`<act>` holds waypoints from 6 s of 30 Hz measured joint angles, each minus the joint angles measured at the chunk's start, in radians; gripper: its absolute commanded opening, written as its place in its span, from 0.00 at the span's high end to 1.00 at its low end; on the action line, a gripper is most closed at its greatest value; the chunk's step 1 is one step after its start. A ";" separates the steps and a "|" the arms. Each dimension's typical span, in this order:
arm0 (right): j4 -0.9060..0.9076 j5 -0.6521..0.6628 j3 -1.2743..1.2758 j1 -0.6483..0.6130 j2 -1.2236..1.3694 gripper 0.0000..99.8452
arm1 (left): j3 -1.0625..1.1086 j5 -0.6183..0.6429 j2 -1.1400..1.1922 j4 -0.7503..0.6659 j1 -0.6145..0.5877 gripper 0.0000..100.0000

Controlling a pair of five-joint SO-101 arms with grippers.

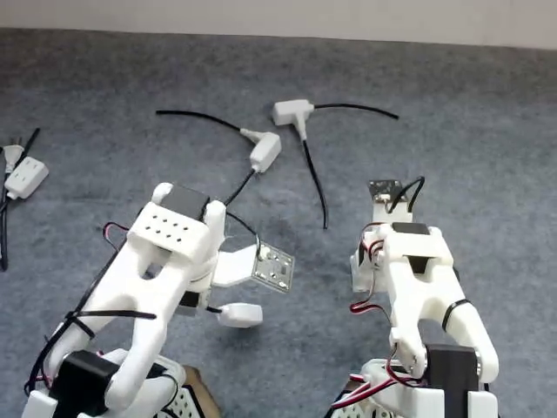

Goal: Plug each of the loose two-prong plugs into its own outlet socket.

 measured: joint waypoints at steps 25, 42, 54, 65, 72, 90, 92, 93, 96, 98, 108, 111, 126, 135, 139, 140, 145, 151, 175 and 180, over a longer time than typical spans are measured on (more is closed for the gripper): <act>0.000 0.000 0.002 -0.025 -0.002 0.41 | -0.436 0.158 0.667 -0.427 -0.358 0.88; 0.187 -0.014 -0.051 -0.247 0.002 0.41 | -0.012 0.215 -0.219 -0.149 -0.370 0.80; 0.186 -0.028 -0.123 -0.339 0.002 0.41 | 0.302 0.654 -0.206 -0.887 -0.582 0.80; 0.253 -0.107 -0.305 -0.463 0.002 0.41 | 0.110 0.717 0.178 -0.968 -0.888 0.80; 0.279 -0.164 -0.425 -0.474 0.026 0.41 | 0.005 0.720 0.404 -0.970 -0.918 0.80; 0.442 -0.183 -0.660 -0.535 0.293 0.41 | 0.023 0.219 0.430 -0.491 -1.109 0.80; 0.445 -0.170 -0.660 -0.535 0.293 0.41 | 0.023 0.199 0.430 -0.488 -1.134 0.80; 0.445 -0.167 -0.660 -0.535 0.293 0.41 | 0.021 0.198 0.430 -0.502 -1.148 0.80; 0.445 -0.166 -0.660 -0.535 0.293 0.41 | -0.014 0.249 0.431 -0.589 -1.178 0.80; 0.445 -0.166 -0.660 -0.535 0.293 0.41 | -0.041 0.313 0.433 -0.671 -1.185 0.80; 0.420 -0.146 -0.629 -0.517 0.293 0.41 | -0.351 0.637 0.440 -1.037 -1.198 0.80; 0.390 -0.130 -0.589 -0.508 0.293 0.41 | -0.427 0.643 0.474 -1.037 -1.177 0.80; 0.367 -0.123 -0.537 -0.503 0.293 0.41 | -1.447 0.689 1.287 -0.677 -1.077 0.80; 0.367 -0.123 -0.537 -0.503 0.293 0.41 | -2.044 0.689 1.530 -0.400 -1.099 0.80; 0.342 -0.123 -0.537 -0.503 0.293 0.41 | -2.159 0.704 1.551 -0.311 -1.105 0.80; 0.342 -0.123 -0.535 -0.503 0.293 0.41 | -2.177 0.723 1.551 -0.304 -1.105 0.80; 0.339 -0.123 -0.535 -0.503 0.293 0.41 | -2.182 0.755 1.553 -0.307 -1.105 0.80; 0.339 -0.123 -0.534 -0.503 0.293 0.41 | -1.993 0.755 1.553 -0.502 -1.105 0.80; 0.339 -0.121 -0.503 -0.525 0.293 0.41 | -1.935 0.755 1.705 -0.632 -1.108 0.80; 0.339 -0.121 -0.503 -0.525 0.293 0.41 | -1.935 0.755 1.685 -0.465 -1.056 0.80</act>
